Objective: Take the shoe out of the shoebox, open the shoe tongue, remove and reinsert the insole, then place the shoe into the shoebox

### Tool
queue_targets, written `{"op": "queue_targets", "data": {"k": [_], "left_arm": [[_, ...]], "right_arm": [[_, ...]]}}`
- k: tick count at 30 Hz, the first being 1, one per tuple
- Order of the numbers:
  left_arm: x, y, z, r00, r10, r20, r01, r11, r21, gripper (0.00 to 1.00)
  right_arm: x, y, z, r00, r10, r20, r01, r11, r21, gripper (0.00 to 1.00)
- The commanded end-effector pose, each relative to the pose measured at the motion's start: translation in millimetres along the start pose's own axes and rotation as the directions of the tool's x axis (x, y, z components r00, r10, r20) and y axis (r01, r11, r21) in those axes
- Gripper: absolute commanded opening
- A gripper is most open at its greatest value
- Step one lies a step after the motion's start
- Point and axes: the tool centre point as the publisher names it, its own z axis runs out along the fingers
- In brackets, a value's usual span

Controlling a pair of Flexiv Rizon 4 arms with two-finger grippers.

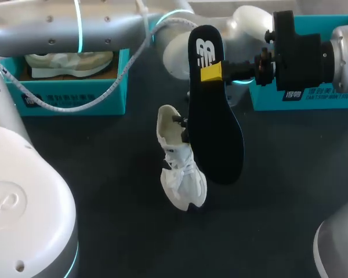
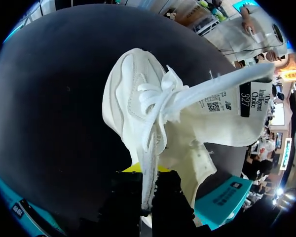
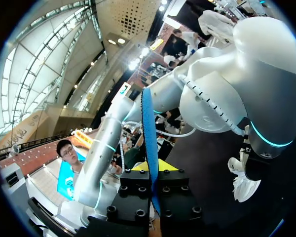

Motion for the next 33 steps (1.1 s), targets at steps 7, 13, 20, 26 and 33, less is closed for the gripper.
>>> {"op": "queue_targets", "data": {"k": [7, 13, 20, 26, 33], "left_arm": [[-16.8, 1.4, -4.4, 0.998, 0.060, -0.009, -0.060, 0.997, -0.037, 0.00], [-27.0, 2.3, -0.4, 0.998, 0.063, -0.020, -0.064, 0.998, -0.031, 0.00], [-28.1, 0.8, 9.5, 0.998, 0.035, -0.049, -0.034, 0.999, 0.017, 0.00], [-30.9, 1.7, 14.9, 0.997, 0.027, -0.069, -0.025, 0.999, 0.028, 0.01], [-25.6, 3.1, 12.2, 0.997, 0.062, -0.055, -0.060, 0.997, 0.054, 1.00]], "right_arm": [[0.1, 1.9, 4.0, 1.000, 0.002, 0.003, -0.002, 1.000, 0.002, 0.00], [0.1, 1.9, 4.0, 1.000, 0.002, 0.003, -0.002, 1.000, 0.002, 0.00], [0.1, 1.9, 4.0, 1.000, 0.002, 0.003, -0.002, 1.000, 0.002, 0.00], [0.1, 1.9, 4.0, 1.000, 0.002, 0.003, -0.002, 1.000, 0.002, 0.00], [0.1, 1.9, 4.0, 1.000, 0.002, 0.003, -0.002, 1.000, 0.002, 0.00]]}}
